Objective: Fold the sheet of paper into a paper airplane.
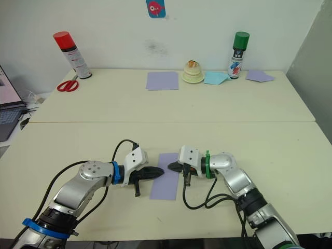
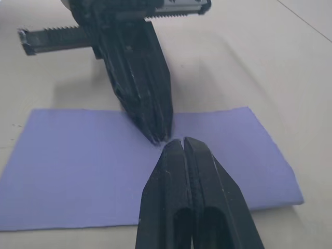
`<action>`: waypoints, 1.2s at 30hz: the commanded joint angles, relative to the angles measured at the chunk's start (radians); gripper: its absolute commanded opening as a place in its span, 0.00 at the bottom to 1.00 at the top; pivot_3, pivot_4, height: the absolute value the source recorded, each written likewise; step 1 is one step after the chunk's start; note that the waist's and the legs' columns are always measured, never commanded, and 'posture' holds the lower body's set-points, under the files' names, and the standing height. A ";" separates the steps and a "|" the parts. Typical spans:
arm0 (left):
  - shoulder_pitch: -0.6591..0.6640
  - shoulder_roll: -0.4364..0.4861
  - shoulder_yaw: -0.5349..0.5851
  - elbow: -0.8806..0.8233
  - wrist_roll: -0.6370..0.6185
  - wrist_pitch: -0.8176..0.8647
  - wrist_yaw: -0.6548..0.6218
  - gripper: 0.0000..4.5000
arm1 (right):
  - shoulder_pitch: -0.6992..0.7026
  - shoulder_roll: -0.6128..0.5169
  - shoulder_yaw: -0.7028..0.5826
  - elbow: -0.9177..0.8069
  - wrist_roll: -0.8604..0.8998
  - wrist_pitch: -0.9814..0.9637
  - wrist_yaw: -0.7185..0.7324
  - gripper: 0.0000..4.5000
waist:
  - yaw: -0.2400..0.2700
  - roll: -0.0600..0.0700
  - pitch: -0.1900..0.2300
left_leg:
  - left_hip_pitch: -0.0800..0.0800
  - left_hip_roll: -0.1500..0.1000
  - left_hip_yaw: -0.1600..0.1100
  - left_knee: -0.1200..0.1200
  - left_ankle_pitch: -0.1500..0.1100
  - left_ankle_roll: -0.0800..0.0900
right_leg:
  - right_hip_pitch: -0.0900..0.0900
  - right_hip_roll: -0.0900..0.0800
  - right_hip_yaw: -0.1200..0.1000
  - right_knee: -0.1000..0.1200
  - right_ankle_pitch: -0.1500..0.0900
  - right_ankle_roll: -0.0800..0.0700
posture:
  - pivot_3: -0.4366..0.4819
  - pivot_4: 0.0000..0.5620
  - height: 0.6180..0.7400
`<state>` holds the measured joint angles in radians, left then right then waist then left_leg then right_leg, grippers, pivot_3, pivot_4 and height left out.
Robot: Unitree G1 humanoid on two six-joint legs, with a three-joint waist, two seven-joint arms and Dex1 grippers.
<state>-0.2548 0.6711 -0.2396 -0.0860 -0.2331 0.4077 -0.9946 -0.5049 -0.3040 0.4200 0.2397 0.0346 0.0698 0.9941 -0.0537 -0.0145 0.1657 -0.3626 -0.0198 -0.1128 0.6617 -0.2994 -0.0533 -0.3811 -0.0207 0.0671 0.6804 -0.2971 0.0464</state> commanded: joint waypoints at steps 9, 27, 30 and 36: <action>0.034 0.021 -0.033 0.058 0.048 0.032 0.002 0.00 | -0.070 0.015 -0.033 0.235 -0.086 -0.042 -0.124 0.01 | -0.002 0.002 -0.002 | 0.002 0.000 0.000 0.000 0.000 0.000 | 0.002 0.000 0.000 0.000 0.000 0.000 | 0.48 0.27 1.00; 0.036 0.017 -0.027 0.063 0.048 0.036 0.005 0.00 | 0.003 0.032 -0.118 -0.033 0.092 -0.030 -0.054 0.01 | -0.004 0.005 -0.006 | 0.003 0.000 -0.001 -0.001 0.000 0.000 | 0.003 0.000 0.000 0.000 0.000 0.000 | 0.48 0.27 1.00; 0.032 0.014 -0.030 0.064 0.048 0.038 0.005 0.00 | 0.030 0.001 -0.079 -0.049 0.059 -0.013 -0.017 0.01 | -0.002 0.005 -0.006 | 0.003 0.000 -0.001 -0.001 0.000 0.000 | 0.003 0.000 0.000 0.000 0.000 0.000 | 0.48 0.27 1.00; 0.028 0.015 -0.031 0.065 0.047 0.038 0.004 0.00 | 0.071 -0.041 -0.023 -0.056 0.024 -0.017 0.022 0.01 | -0.003 0.005 -0.006 | 0.003 -0.001 0.000 -0.001 0.000 0.000 | 0.003 0.000 0.001 0.000 0.000 0.000 | 0.48 0.27 1.00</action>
<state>-0.2559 0.6720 -0.2372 -0.0741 -0.2331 0.4074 -0.9938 -0.4342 -0.3404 0.3865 0.2117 0.0678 0.0701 1.0032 -0.0569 -0.0094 0.1600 -0.3595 -0.0203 -0.1130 0.6610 -0.2995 -0.0531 -0.3782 -0.0202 0.0679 0.6804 -0.2973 0.0462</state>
